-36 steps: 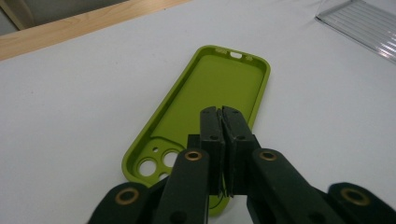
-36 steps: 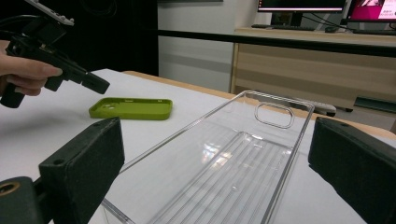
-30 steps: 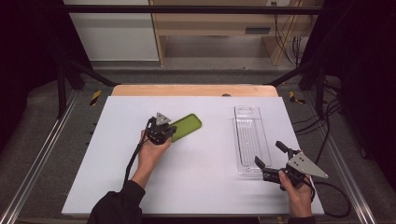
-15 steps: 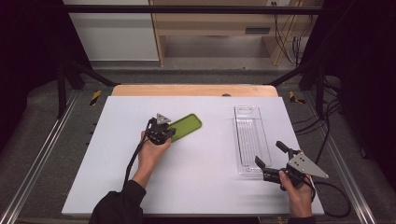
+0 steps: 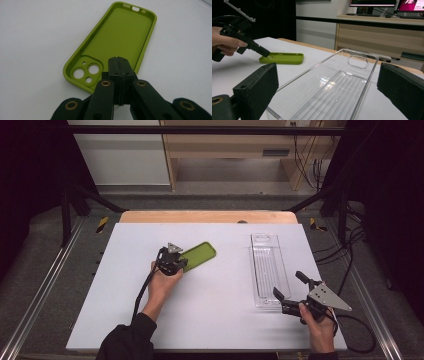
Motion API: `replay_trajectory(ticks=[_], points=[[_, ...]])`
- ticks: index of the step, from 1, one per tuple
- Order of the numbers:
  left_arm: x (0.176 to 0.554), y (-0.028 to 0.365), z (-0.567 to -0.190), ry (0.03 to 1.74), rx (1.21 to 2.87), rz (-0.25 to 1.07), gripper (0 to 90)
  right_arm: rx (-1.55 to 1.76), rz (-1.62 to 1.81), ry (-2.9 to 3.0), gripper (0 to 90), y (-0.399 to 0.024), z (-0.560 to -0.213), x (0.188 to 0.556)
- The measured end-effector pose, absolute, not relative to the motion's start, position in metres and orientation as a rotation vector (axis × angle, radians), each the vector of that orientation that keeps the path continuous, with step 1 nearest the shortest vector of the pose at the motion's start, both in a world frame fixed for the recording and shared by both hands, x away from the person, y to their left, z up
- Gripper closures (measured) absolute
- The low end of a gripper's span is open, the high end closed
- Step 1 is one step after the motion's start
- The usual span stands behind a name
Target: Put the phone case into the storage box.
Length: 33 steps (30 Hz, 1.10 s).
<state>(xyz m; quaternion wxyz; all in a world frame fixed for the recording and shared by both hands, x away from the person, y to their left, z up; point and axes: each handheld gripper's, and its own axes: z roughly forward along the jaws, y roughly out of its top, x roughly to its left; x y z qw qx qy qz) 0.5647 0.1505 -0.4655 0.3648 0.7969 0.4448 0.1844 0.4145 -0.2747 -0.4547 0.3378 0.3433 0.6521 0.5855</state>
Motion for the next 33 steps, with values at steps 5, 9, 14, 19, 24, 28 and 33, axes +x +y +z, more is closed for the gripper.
replay_trajectory(ticks=[5, 9, 14, 19, 24, 28, 33], points=[[0.564, 0.152, -0.470, 1.164, 2.062, 0.452, 90.0, 0.896, 1.524, 1.699, 3.9, -0.275, -0.455, 0.414], [0.561, 0.153, -0.473, 1.175, 2.074, 0.437, 90.0, 0.895, 1.524, 1.700, 3.9, -0.275, -0.455, 0.414], [0.557, 0.155, -0.472, 1.172, 2.087, 0.425, 90.0, 0.888, 1.517, 1.703, 3.9, -0.274, -0.455, 0.415], [0.546, 0.157, -0.470, 1.148, 2.131, 0.403, 90.0, 0.889, 1.516, 1.703, 3.9, -0.274, -0.455, 0.415], [0.529, 0.163, -0.469, 1.116, 2.152, 0.400, 90.0, 0.885, 1.511, 1.708, 3.9, -0.274, -0.455, 0.415], [0.514, 0.169, -0.471, 1.092, 2.155, 0.415, 90.0, 0.890, 1.509, 1.710, 3.9, -0.272, -0.455, 0.414], [0.500, 0.177, -0.471, 1.076, 2.155, 0.406, 90.0, 0.888, 1.505, 1.712, 3.9, -0.272, -0.455, 0.414]])
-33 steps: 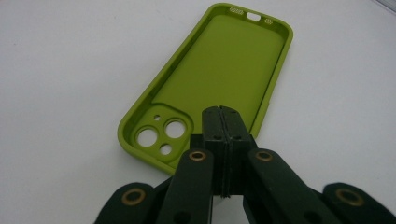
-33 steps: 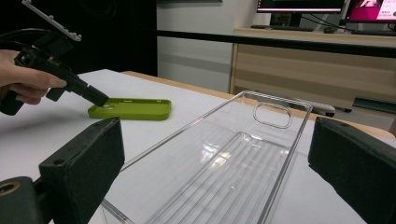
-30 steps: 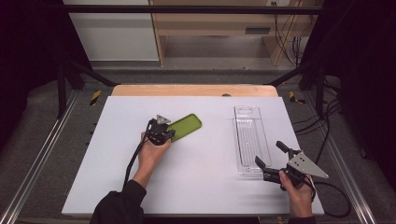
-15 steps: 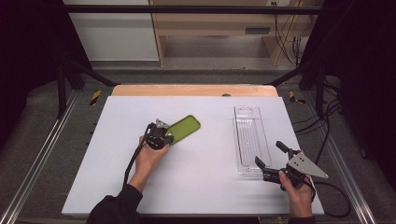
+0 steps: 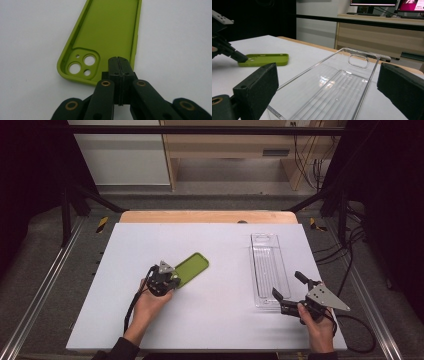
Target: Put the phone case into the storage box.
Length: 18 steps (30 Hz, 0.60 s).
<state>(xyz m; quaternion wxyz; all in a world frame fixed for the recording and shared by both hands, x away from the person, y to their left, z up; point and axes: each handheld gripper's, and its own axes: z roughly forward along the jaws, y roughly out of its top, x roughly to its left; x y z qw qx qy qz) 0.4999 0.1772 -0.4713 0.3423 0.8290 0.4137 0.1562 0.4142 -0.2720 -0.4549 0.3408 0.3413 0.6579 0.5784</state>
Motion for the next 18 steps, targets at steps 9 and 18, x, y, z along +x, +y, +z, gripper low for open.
replay_trajectory(ticks=[9, 18], points=[[0.471, 0.204, -0.474, 1.047, 2.125, 0.344, 90.0, 0.885, 1.499, 1.713, 3.9, -0.271, -0.455, 0.414], [0.449, 0.221, -0.472, 1.014, 2.178, 0.346, 90.0, 0.885, 1.499, 1.714, 3.9, -0.271, -0.455, 0.413]])
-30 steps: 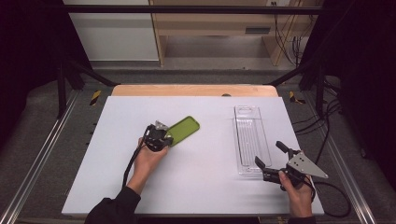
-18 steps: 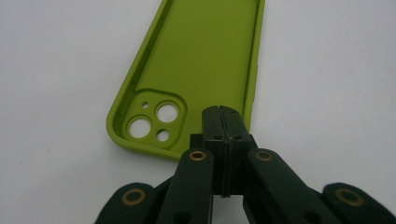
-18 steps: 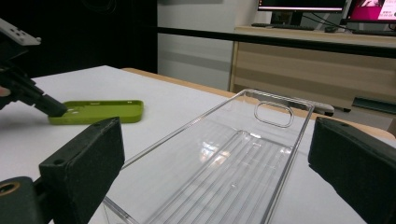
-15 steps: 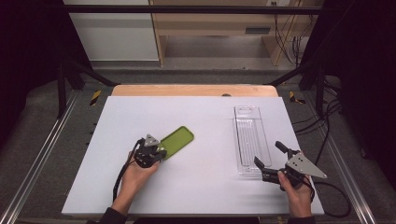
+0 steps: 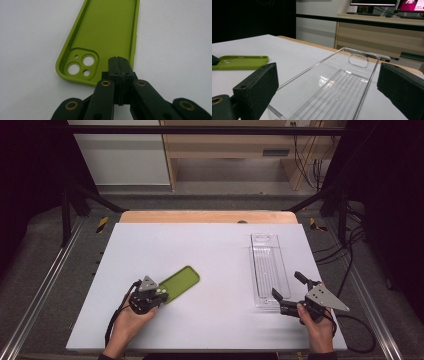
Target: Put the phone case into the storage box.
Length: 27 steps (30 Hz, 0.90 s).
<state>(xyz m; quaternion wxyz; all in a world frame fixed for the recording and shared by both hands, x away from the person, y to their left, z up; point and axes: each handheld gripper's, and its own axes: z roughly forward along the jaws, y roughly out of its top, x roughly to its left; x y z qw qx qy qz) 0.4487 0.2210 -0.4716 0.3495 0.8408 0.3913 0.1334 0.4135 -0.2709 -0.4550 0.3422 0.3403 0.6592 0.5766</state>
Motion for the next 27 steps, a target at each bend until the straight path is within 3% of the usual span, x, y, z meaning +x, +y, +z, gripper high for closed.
replay_trajectory(ticks=[17, 27], points=[[0.413, 0.261, -0.473, 1.020, 2.150, 0.316, 90.0, 0.884, 1.494, 1.710, 3.8, -0.271, -0.454, 0.412], [0.412, 0.262, -0.473, 1.010, 2.156, 0.327, 90.0, 0.883, 1.488, 1.712, 3.8, -0.270, -0.455, 0.412]])
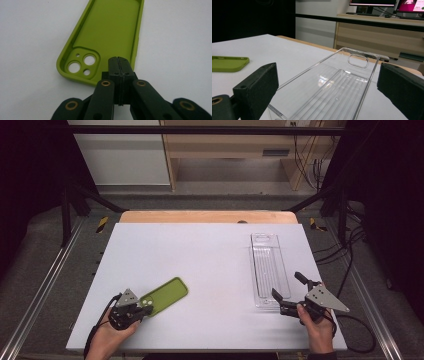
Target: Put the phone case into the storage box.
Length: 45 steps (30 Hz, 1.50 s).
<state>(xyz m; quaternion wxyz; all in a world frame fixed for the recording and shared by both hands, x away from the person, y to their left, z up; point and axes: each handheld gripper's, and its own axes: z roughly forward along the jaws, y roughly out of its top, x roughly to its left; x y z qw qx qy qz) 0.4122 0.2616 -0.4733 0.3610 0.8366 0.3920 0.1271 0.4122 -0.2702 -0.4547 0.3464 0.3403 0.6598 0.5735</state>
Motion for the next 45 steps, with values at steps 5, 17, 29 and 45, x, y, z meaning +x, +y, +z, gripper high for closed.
replay_trajectory(ticks=[5, 17, 29, 45], points=[[0.413, 0.262, -0.474, 1.007, 2.154, 0.320, 90.0, 0.884, 1.489, 1.716, 3.8, -0.270, -0.455, 0.413], [0.413, 0.263, -0.470, 0.979, 2.136, 0.373, 90.0, 0.877, 1.485, 1.716, 3.8, -0.270, -0.455, 0.413], [0.419, 0.274, -0.453, 0.944, 1.965, 0.554, 74.9, 0.875, 1.475, 1.722, 3.8, -0.269, -0.455, 0.413], [0.457, 0.266, -0.440, 0.841, 1.948, 0.467, 7.6, 0.880, 1.478, 1.716, 3.7, -0.269, -0.455, 0.412]])
